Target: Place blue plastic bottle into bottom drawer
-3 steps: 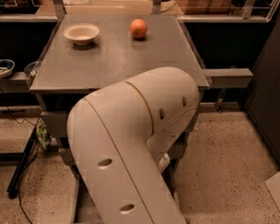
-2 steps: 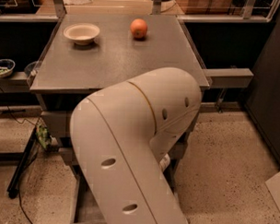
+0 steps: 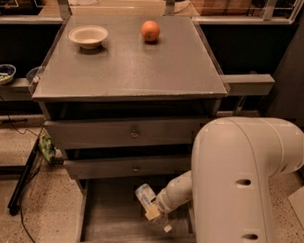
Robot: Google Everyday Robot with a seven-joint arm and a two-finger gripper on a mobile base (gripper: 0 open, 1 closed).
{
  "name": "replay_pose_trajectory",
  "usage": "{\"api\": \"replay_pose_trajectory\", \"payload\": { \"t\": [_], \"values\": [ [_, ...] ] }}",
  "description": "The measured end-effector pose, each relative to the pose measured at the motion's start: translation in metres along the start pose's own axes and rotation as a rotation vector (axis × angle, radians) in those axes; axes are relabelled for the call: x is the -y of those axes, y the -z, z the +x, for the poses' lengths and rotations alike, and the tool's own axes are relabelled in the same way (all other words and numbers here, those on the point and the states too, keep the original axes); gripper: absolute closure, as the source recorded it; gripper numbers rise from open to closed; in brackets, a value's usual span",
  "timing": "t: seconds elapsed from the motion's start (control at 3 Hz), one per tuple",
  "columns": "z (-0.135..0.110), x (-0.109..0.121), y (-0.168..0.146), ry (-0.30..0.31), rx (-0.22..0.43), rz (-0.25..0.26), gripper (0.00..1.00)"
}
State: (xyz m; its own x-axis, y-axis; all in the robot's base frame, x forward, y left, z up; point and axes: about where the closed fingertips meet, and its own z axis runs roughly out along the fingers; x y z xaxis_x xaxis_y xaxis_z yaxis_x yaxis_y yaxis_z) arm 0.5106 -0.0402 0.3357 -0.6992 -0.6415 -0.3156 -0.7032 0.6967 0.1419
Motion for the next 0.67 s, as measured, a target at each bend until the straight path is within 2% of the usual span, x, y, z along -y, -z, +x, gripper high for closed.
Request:
{"api": "replay_pose_trajectory", "payload": {
  "t": [0.33,0.67],
  "values": [
    [-0.0048,0.0101,-0.0158,-0.009,-0.028,-0.002,1.00],
    [-0.0048,0.0101,-0.0158,-0.009,-0.028,-0.002,1.00]
  ]
}}
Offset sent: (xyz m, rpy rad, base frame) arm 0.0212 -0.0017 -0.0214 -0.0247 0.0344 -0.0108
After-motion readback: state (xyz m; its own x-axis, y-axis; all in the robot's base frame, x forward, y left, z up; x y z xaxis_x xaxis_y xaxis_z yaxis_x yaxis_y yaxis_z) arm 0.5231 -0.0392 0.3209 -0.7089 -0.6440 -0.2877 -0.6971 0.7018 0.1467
